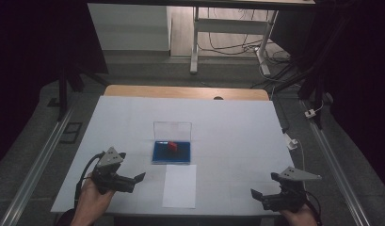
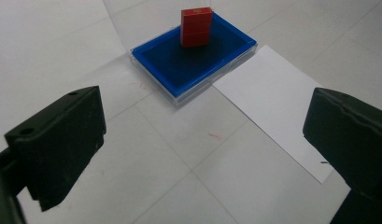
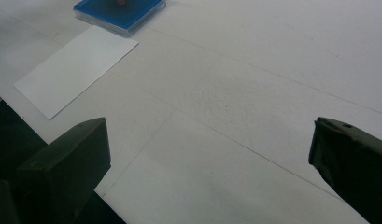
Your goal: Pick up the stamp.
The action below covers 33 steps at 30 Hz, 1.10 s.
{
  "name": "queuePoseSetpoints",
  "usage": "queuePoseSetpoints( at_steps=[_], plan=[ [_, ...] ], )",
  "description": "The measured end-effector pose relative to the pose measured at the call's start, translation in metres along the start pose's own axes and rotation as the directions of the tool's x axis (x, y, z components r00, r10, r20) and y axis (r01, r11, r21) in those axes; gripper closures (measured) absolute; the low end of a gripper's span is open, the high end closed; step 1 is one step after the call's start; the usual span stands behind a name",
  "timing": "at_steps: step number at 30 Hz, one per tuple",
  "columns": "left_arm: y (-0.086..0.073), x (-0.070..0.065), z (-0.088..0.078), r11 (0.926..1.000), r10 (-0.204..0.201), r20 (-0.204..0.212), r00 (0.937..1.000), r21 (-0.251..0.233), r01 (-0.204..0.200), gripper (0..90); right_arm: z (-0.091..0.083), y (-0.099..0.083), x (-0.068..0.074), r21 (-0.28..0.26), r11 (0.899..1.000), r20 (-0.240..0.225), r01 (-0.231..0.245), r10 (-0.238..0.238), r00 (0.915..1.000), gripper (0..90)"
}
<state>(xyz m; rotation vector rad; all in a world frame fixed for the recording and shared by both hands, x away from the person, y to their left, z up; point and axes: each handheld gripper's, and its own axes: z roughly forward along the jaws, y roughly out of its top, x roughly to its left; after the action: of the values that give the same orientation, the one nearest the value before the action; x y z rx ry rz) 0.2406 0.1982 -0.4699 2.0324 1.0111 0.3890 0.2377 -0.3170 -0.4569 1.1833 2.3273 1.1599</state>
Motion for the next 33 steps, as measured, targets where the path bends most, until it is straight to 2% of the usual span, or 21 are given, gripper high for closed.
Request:
queuePoseSetpoints(
  at_steps=[7, 17, 27, 33],
  plan=[
    [0.014, -0.004, 0.020, 0.9993, 0.031, 0.002, 0.9995, 0.020, -0.031, 0.0, 0.000, 0.000, 0.000, 0.002, 1.000, -0.001, 0.000, 0.000, 1.0000, 0.0],
    [0.026, -0.004, 0.037, 0.9996, 0.016, -0.002, 0.9999, 0.023, -0.016, 0.0, 0.000, 0.000, 0.000, 0.004, 1.000, -0.001, 0.003, -0.003, 1.0000, 0.0],
    [0.043, -0.008, 0.061, 0.9984, 0.041, -0.004, 0.9992, 0.040, -0.040, 0.0, 0.001, 0.000, 0.000, 0.006, 1.000, -0.004, 0.005, -0.005, 1.0000, 0.0],
    [0.049, -0.009, 0.073, 0.9976, 0.054, -0.025, 0.9982, 0.044, -0.053, 0.1, 0.001, 0.000, 0.000, 0.011, 1.000, -0.005, 0.009, -0.009, 0.9999, 0.0]
  ],
)
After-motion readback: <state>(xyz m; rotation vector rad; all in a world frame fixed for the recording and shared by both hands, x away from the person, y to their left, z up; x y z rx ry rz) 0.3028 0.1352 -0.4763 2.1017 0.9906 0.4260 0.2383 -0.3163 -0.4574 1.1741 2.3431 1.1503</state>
